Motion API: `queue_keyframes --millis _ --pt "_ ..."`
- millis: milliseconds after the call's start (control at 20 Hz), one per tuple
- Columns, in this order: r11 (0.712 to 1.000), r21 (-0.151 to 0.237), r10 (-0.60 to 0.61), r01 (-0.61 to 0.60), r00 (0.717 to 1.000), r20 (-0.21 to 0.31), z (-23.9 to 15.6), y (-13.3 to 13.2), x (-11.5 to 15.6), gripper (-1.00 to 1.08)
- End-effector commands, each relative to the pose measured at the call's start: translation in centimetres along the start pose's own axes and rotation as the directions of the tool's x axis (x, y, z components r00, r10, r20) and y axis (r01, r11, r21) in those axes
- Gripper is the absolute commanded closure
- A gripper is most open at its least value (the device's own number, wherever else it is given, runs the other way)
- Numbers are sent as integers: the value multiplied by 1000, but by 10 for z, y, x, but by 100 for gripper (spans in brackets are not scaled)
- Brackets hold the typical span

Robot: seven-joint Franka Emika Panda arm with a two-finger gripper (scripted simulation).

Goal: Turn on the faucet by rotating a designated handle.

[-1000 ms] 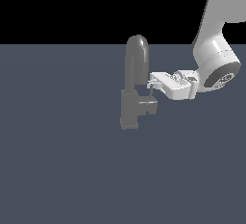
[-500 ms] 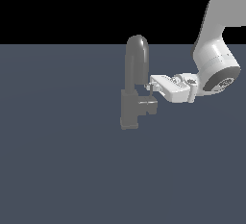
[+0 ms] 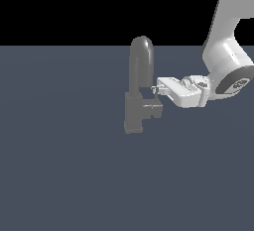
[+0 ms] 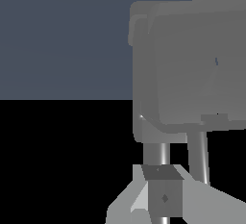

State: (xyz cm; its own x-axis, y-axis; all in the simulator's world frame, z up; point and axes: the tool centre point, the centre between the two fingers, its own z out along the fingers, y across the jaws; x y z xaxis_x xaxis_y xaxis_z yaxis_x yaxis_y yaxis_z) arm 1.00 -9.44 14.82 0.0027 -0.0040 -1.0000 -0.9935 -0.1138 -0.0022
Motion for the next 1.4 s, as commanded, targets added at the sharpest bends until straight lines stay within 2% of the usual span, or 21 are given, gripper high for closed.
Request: queue_keyframes --millis 0,300,400,1100,1150,1200,1350 --pt "1000 -4 3 -3 1000 4 0 9 -2 108" --pt "1000 -4 4 -4 1000 4 0 26 -6 108" --pt "1000 0 -8 8 1000 -3 0 18 -8 108" --pt "1000 -4 3 -3 1000 4 0 71 19 108" --pt "1000 -4 3 -3 1000 4 0 71 19 108" --pt "1000 -5 -31 31 1000 -6 0 57 5 108" --pt "1000 -5 -21 21 1000 -3 0 65 25 108"
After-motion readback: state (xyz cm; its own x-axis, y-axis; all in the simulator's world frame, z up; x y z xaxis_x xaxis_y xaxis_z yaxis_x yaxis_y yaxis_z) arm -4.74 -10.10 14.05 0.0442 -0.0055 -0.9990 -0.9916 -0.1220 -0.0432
